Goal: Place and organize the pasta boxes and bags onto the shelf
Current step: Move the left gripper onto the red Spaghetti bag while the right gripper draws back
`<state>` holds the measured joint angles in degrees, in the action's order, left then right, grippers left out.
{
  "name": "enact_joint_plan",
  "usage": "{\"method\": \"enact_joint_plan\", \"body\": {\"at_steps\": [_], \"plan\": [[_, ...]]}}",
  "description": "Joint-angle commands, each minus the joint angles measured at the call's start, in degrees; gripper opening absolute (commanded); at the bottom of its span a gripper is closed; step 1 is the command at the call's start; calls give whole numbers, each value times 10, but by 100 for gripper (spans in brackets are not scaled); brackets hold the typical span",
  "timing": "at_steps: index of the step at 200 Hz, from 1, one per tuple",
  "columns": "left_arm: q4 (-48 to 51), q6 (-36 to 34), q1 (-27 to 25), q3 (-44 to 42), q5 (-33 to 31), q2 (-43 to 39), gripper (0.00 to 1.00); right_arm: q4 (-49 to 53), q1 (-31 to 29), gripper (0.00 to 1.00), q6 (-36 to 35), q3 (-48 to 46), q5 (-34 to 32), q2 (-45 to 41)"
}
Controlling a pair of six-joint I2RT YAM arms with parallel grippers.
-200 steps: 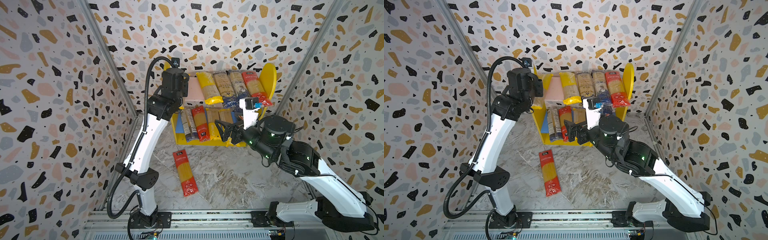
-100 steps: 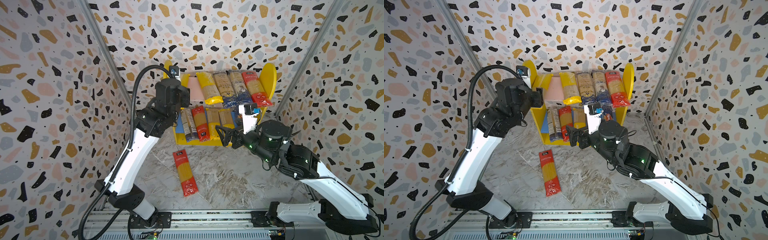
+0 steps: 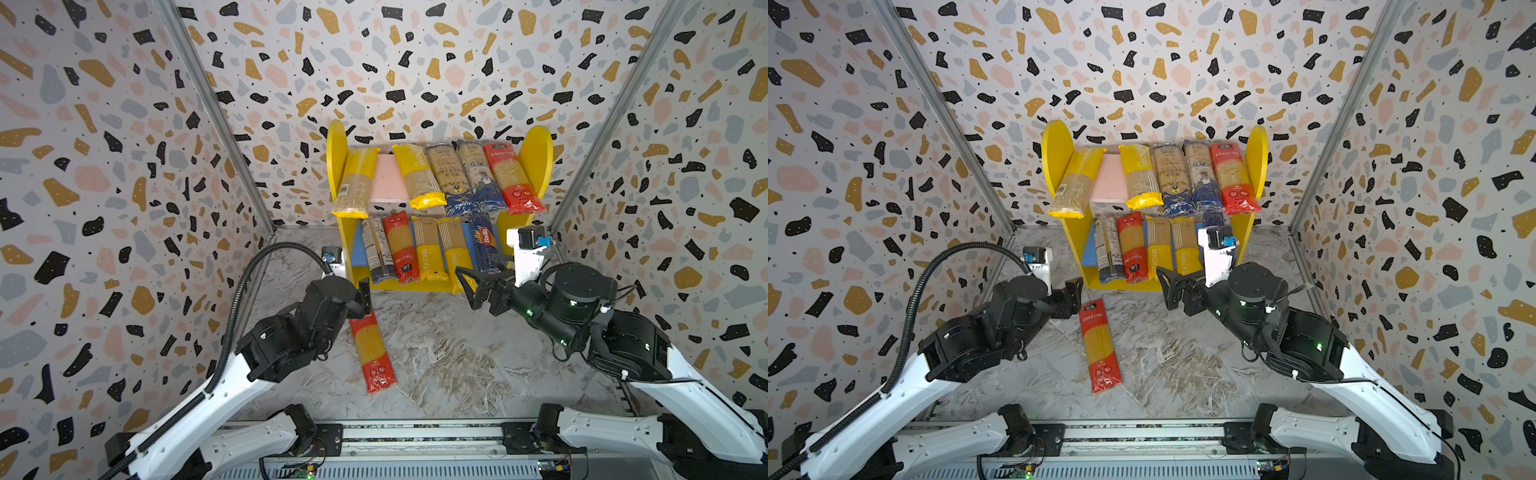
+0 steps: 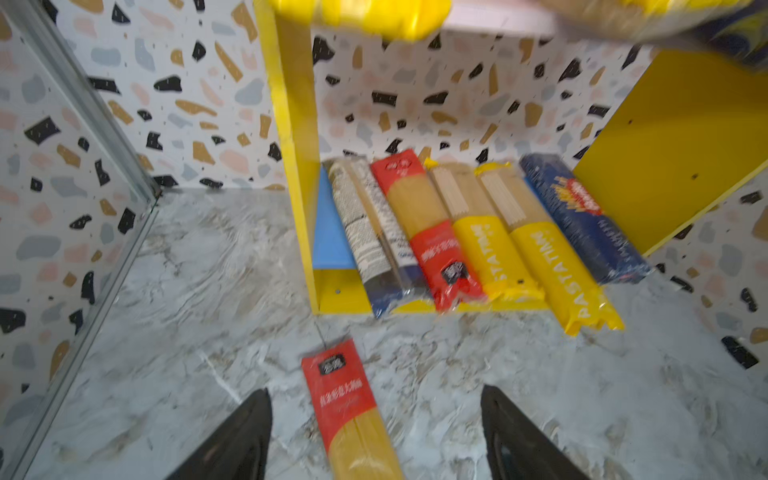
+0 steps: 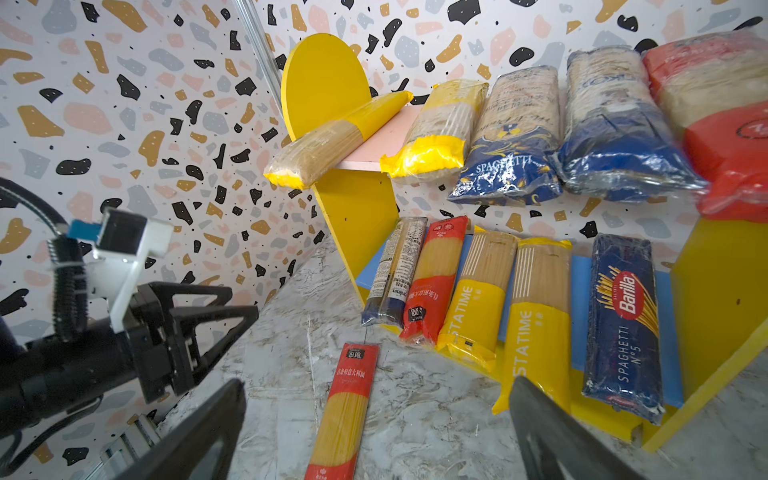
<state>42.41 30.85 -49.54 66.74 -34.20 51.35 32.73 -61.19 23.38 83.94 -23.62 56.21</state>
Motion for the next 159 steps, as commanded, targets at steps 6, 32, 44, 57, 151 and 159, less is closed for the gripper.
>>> {"method": "enact_joint_plan", "body": {"at_steps": [6, 32, 44, 57, 151, 159], "plan": [[-6, 90, -2, -78, 36, -60, 83, -4, 0, 99, 14, -31, -1, -20], [-39, 126, -3, -175, 84, -99, 85, -20, 0, 99, 26, -67, 12, -37], [-42, 149, -2, -211, 79, -111, 85, -25, -1, 99, 31, -80, 19, -44], [-58, 168, -3, -253, 90, -118, 86, -25, -1, 99, 35, -89, 23, -50], [-216, 244, -80, -395, 96, -8, 100, -6, -4, 99, 40, -110, 13, -88], [-226, 247, -83, -403, 91, 5, 100, -4, -3, 99, 40, -113, 13, -93]]}}
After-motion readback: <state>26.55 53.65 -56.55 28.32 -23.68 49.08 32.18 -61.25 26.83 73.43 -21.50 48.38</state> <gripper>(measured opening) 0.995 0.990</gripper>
